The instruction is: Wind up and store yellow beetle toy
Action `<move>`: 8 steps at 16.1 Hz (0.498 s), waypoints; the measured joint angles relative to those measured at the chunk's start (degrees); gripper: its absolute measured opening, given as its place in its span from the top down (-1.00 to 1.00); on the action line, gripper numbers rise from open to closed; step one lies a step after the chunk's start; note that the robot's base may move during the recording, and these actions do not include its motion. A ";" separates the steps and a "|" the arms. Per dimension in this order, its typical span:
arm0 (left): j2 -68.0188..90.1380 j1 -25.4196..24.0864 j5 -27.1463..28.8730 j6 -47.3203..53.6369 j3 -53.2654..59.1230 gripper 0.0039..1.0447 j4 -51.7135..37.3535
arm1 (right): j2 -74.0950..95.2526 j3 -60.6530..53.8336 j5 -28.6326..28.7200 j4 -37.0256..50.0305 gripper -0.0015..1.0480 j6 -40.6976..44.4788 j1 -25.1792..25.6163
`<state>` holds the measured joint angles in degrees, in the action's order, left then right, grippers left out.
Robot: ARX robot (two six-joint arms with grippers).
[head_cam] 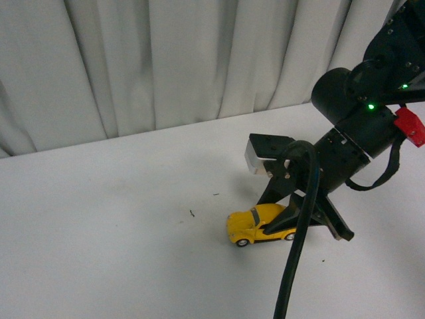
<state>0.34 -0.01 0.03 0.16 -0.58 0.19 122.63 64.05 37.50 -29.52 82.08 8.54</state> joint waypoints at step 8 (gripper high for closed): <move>0.00 0.02 -0.07 0.00 0.00 -0.88 0.02 | 1.42 0.90 -4.70 -3.56 -0.53 7.63 2.71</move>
<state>0.34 0.01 -0.03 0.16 -0.58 0.21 124.05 64.95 32.80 -33.08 89.71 11.25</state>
